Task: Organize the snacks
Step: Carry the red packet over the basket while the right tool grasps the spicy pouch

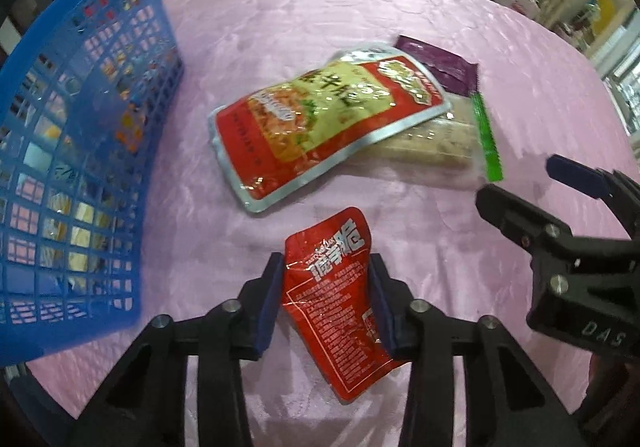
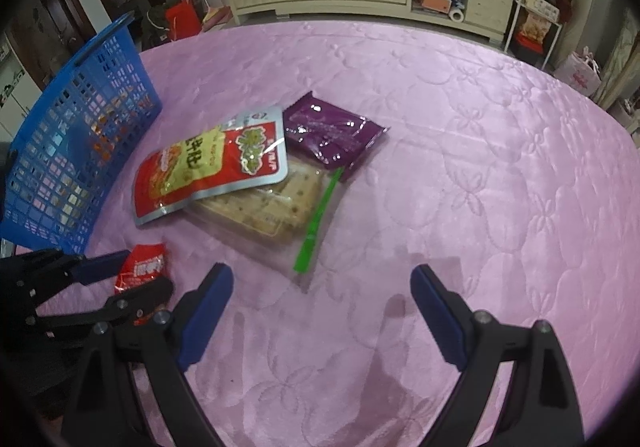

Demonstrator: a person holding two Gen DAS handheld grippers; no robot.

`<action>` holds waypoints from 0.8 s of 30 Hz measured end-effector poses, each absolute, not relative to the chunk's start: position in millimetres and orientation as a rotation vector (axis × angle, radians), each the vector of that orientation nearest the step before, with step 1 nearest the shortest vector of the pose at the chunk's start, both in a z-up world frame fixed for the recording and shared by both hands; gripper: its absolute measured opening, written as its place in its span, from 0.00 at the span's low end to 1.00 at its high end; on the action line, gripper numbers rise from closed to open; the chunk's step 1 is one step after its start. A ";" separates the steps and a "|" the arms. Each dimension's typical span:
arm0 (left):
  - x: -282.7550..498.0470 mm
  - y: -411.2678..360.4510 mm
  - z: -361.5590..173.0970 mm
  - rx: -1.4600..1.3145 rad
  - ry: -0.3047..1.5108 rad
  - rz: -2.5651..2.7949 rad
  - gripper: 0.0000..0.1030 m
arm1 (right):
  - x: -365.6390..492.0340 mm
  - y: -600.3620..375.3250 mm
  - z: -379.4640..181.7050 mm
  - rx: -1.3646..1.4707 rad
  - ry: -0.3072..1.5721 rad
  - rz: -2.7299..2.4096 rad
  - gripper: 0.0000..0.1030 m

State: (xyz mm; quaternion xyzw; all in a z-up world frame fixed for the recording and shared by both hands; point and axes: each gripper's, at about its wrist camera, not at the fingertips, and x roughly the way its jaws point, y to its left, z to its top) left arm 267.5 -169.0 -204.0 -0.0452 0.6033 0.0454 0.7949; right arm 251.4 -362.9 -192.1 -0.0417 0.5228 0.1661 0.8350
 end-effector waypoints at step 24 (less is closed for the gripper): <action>238.2 -150.1 -123.8 -0.044 1.024 0.004 0.35 | 255.7 -354.5 -173.1 -0.129 1.091 0.351 0.90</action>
